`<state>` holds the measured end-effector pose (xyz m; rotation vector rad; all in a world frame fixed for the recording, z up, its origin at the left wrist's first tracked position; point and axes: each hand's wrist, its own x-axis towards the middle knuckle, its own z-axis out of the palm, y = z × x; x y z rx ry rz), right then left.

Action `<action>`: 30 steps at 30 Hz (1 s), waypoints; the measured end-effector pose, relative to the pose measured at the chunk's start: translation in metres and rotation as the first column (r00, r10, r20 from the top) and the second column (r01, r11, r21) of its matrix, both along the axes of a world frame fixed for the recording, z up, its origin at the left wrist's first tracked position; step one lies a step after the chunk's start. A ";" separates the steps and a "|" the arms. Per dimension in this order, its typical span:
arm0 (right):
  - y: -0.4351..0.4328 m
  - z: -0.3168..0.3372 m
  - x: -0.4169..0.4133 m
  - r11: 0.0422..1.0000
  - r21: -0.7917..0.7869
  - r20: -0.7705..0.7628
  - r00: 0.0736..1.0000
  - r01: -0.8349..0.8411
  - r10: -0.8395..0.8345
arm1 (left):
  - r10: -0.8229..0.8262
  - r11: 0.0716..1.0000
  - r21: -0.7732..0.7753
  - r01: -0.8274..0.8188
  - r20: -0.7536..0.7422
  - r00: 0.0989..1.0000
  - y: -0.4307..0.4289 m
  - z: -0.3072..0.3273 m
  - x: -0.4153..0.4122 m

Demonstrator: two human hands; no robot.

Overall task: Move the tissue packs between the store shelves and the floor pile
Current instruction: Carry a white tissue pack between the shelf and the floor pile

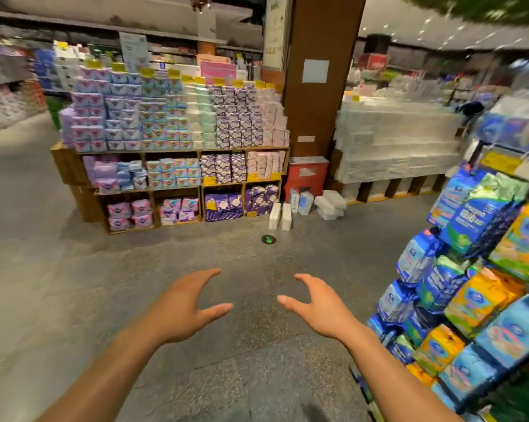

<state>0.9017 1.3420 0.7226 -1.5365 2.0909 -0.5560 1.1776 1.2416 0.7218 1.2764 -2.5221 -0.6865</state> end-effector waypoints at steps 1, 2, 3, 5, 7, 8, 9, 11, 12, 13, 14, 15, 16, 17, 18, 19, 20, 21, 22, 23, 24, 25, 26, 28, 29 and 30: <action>-0.016 -0.001 -0.001 1.000 -0.007 0.006 1.000 0.025 -0.025 | -0.013 1.000 0.000 0.013 0.003 1.000 -0.021 -0.001 -0.003; -0.031 -0.002 -0.003 0.999 -0.011 0.009 0.999 0.046 -0.046 | -0.027 1.000 -0.003 0.027 0.006 1.000 -0.042 -0.002 -0.008; -0.043 -0.005 -0.006 0.998 -0.008 0.013 0.998 0.062 -0.062 | -0.043 0.999 -0.005 0.043 0.013 0.999 -0.059 -0.003 -0.013; -0.066 -0.011 -0.014 0.997 0.009 0.031 0.997 0.076 -0.076 | -0.083 0.996 -0.007 0.084 0.019 0.996 -0.093 -0.007 -0.029; -0.090 -0.016 -0.030 0.994 0.023 0.042 0.994 0.103 -0.104 | -0.115 0.993 -0.004 0.115 0.019 0.993 -0.128 -0.012 -0.051; -0.101 -0.019 -0.042 0.991 0.023 0.047 0.991 0.128 -0.129 | -0.134 0.991 -0.001 0.134 0.019 0.991 -0.145 -0.016 -0.064; -0.113 -0.022 -0.055 0.988 0.023 0.057 0.986 0.153 -0.154 | -0.154 0.988 0.007 0.154 0.019 0.988 -0.161 -0.020 -0.079; -0.139 -0.031 -0.082 0.983 0.026 0.072 0.980 0.182 -0.183 | -0.202 0.979 0.028 0.201 0.022 0.979 -0.194 -0.028 -0.112; -0.154 -0.035 -0.097 0.982 0.031 0.076 0.979 0.188 -0.190 | -0.223 0.974 0.035 0.222 0.034 0.974 -0.211 -0.031 -0.129; -0.171 -0.038 -0.112 0.981 0.037 0.083 0.978 0.191 -0.194 | -0.238 0.971 0.041 0.237 0.047 0.970 -0.230 -0.033 -0.147; -0.188 -0.040 -0.128 0.981 0.036 0.095 0.976 0.192 -0.195 | -0.249 0.968 0.043 0.247 0.054 0.967 -0.249 -0.034 -0.165; -0.207 -0.041 -0.145 0.981 0.028 0.110 0.975 0.191 -0.193 | -0.253 0.967 0.042 0.251 0.055 0.966 -0.267 -0.035 -0.184; -0.226 -0.039 -0.163 0.981 0.015 0.121 0.974 0.191 -0.192 | -0.249 0.968 0.042 0.247 0.051 0.967 -0.287 -0.034 -0.202; -0.246 -0.036 -0.182 0.981 0.005 0.127 0.973 0.194 -0.193 | -0.239 0.971 0.041 0.237 0.045 0.970 -0.307 -0.031 -0.220; -0.265 -0.031 -0.200 0.980 -0.002 0.129 0.972 0.197 -0.196 | -0.229 0.973 0.037 0.228 0.039 0.973 -0.326 -0.027 -0.238; -0.284 -0.025 -0.218 0.979 -0.010 0.133 0.971 0.203 -0.200 | -0.225 0.974 0.033 0.224 0.035 0.974 -0.344 -0.022 -0.255; -0.302 -0.020 -0.236 0.977 -0.021 0.138 0.969 0.210 -0.205 | -0.230 0.973 0.029 0.229 0.030 0.973 -0.362 -0.016 -0.273; -0.320 -0.015 -0.253 0.976 -0.031 0.141 0.967 0.216 -0.210 | -0.238 0.971 0.018 0.237 0.030 0.971 -0.379 -0.011 -0.292; -0.337 -0.012 -0.270 0.974 -0.035 0.142 0.966 0.224 -0.217 | -0.241 0.971 0.006 0.241 0.029 0.970 -0.396 -0.007 -0.309; -0.354 -0.010 -0.286 0.972 -0.025 0.144 0.963 0.233 -0.227 | -0.240 0.971 -0.001 0.240 0.027 0.970 -0.412 -0.005 -0.325; -0.370 -0.010 -0.300 0.970 -0.008 0.150 0.960 0.242 -0.238 | -0.238 0.971 -0.004 0.238 0.022 0.971 -0.428 -0.005 -0.339; -0.386 -0.011 -0.312 0.968 0.001 0.158 0.956 0.250 -0.247 | -0.243 0.970 -0.003 0.243 0.012 0.970 -0.445 -0.008 -0.352; -0.401 -0.013 -0.322 0.967 0.006 0.161 0.954 0.256 -0.254 | -0.253 0.967 0.004 0.253 0.003 0.967 -0.462 -0.014 -0.364; -0.435 -0.020 -0.342 0.964 0.023 0.152 0.952 0.265 -0.266 | -0.266 0.964 0.018 0.266 0.002 0.964 -0.499 -0.027 -0.388; -0.454 -0.024 -0.352 0.962 0.037 0.145 0.951 0.270 -0.272 | -0.266 0.964 0.026 0.266 0.003 0.964 -0.519 -0.034 -0.400; -0.473 -0.027 -0.362 0.961 0.051 0.139 0.951 0.272 -0.276 | -0.266 0.964 0.034 0.266 0.002 0.964 -0.539 -0.038 -0.412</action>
